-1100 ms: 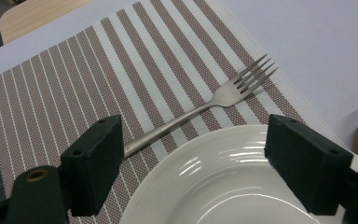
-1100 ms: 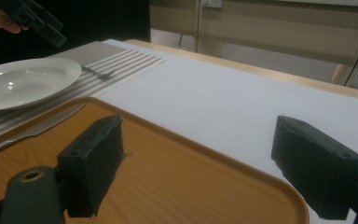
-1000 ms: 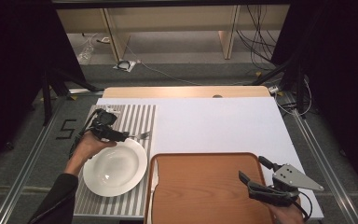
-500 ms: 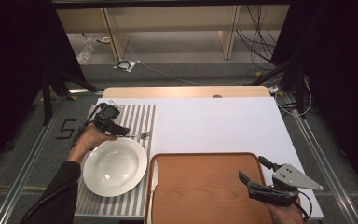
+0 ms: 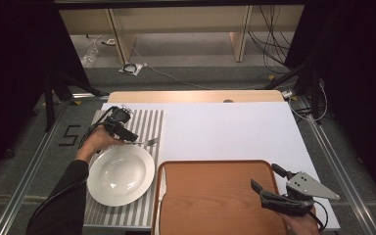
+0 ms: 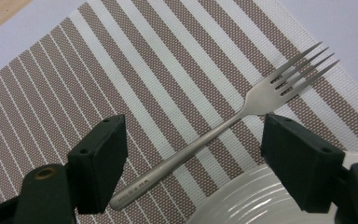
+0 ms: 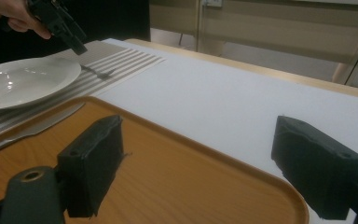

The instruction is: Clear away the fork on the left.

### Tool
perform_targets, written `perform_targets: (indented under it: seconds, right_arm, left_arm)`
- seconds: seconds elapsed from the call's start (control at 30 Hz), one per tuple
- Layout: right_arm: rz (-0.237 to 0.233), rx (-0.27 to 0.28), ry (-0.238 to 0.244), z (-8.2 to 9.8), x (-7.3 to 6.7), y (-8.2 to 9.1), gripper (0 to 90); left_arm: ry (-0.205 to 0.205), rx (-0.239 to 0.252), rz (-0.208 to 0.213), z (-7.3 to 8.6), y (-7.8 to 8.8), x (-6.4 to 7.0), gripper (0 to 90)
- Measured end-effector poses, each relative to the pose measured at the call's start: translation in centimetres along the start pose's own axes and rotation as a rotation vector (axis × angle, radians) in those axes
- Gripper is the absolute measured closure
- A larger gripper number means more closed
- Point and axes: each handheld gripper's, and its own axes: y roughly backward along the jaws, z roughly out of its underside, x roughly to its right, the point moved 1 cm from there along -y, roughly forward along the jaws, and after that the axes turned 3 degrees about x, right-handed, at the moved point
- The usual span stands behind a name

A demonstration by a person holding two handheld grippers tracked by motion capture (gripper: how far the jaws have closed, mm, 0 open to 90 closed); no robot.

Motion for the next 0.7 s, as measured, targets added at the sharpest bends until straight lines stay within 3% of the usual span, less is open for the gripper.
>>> perform_targets:
  seconds: [0.47, 0.7]
  right_arm:
    - [0.003, -0.011, -0.002, 0.0, 0.1, 0.1, 17.6]
    - [0.003, -0.011, -0.002, 0.0, 0.1, 0.2, 17.6]
  left_arm:
    - [-0.063, -0.081, 0.031, -0.7, -2.0, -0.3, 25.8]
    - [-0.070, -0.107, 0.055, -0.7, -2.4, -0.7, 27.7]
